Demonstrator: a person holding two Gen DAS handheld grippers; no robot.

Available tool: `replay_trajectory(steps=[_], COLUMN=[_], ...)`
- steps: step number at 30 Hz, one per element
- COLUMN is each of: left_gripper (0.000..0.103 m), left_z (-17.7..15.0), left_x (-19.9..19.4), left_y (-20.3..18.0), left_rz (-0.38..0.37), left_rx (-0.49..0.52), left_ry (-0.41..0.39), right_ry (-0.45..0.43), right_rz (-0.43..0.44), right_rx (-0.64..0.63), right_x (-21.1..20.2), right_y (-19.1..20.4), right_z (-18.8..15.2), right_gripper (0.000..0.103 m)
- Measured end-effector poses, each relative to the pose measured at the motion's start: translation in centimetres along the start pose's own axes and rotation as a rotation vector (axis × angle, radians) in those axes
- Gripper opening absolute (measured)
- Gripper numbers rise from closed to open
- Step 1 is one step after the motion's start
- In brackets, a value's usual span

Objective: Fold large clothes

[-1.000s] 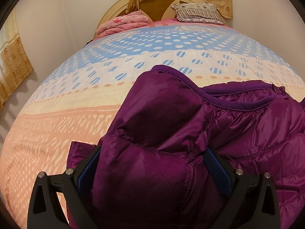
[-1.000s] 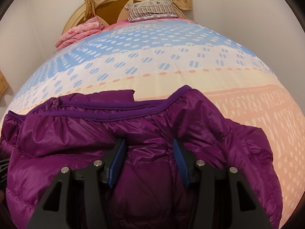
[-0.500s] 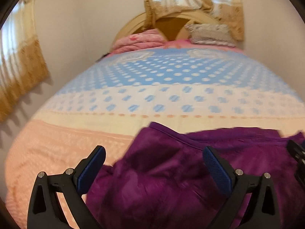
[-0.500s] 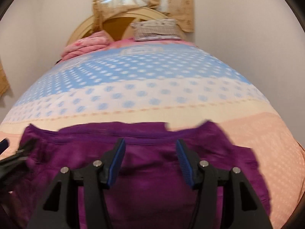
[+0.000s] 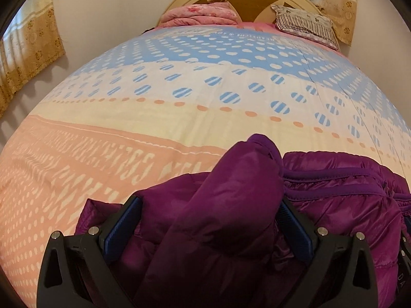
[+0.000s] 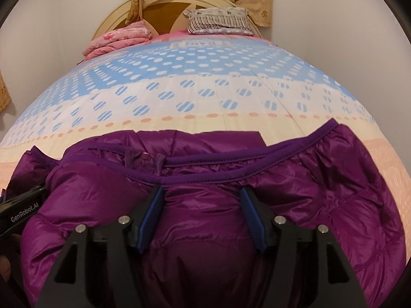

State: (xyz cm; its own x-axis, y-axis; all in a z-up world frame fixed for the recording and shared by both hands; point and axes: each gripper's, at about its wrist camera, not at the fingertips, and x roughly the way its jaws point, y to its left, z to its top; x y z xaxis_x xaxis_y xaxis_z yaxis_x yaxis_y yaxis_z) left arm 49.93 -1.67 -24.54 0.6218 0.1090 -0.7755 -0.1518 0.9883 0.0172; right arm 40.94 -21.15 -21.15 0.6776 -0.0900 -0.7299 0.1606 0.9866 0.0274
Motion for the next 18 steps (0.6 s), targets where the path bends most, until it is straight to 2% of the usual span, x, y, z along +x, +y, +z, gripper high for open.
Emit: replay_trajectory(steps=[18], left_gripper=[0.102], left_z=[-0.14], left_x=[0.10], left_y=[-0.51], left_rz=[0.010], left_rx=[0.009], left_ry=[-0.001], right_ry=[0.030], right_rz=[-0.034], right_rx=[-0.027], right_x=[0.72], right_y=[1.19], right_z=[0.29], right_gripper=[0.068])
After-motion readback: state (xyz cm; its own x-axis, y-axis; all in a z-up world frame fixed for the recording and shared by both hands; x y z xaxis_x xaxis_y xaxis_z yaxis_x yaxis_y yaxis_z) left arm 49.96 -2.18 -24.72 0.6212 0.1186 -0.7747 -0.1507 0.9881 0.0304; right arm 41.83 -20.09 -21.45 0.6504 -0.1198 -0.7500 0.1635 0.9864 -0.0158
